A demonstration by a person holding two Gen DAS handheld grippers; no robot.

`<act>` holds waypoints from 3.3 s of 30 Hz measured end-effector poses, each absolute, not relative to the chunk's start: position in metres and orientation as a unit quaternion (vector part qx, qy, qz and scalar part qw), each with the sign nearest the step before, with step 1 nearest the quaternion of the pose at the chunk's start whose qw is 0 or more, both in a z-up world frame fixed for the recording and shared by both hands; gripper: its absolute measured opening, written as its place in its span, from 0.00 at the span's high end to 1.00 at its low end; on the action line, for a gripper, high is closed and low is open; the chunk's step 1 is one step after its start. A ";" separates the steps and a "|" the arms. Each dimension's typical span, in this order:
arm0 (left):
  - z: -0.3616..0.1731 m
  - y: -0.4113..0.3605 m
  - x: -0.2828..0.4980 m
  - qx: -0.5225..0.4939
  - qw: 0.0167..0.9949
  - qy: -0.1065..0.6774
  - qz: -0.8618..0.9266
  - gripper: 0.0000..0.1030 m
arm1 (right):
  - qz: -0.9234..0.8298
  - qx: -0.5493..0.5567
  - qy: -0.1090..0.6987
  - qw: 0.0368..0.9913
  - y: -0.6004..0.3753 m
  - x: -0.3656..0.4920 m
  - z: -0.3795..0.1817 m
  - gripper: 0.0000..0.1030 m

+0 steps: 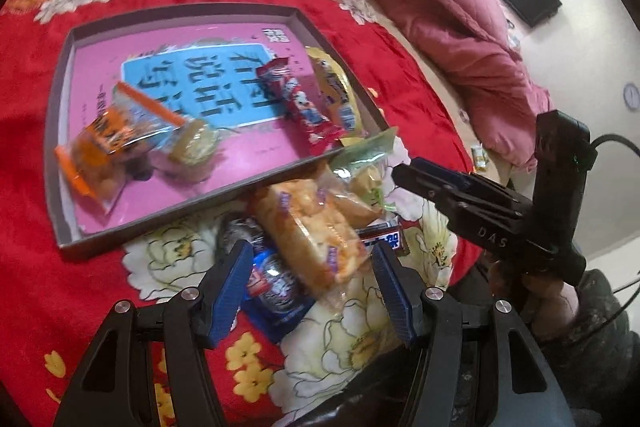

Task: Organize snacks
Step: 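Close left gripper on the clear puffed-snack bag while right gripper closes on the pale green bag, then lift the puffed-snack bag with left gripper while right gripper lifts the pale green bag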

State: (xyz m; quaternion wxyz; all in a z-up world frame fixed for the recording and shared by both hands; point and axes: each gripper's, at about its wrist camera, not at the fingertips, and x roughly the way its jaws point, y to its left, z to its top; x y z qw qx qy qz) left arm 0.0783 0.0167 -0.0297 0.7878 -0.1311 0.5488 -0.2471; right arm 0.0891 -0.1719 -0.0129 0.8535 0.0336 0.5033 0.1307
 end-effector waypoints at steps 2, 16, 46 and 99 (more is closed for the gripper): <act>-0.029 0.007 0.077 -0.114 0.791 0.550 -0.243 0.38 | 0.133 0.033 0.505 0.852 -0.173 0.088 -0.016 0.62; -0.040 -0.035 0.083 -0.032 0.807 0.561 -0.180 0.32 | 0.157 0.049 0.526 0.834 -0.173 0.098 -0.051 0.62; -0.061 -0.063 0.102 0.007 0.789 0.607 -0.092 0.35 | 0.208 0.122 0.517 0.821 -0.188 0.116 -0.069 0.65; -0.017 -0.020 0.079 -0.090 0.801 0.556 -0.202 0.46 | 0.185 0.106 0.480 0.851 -0.191 0.089 -0.030 0.68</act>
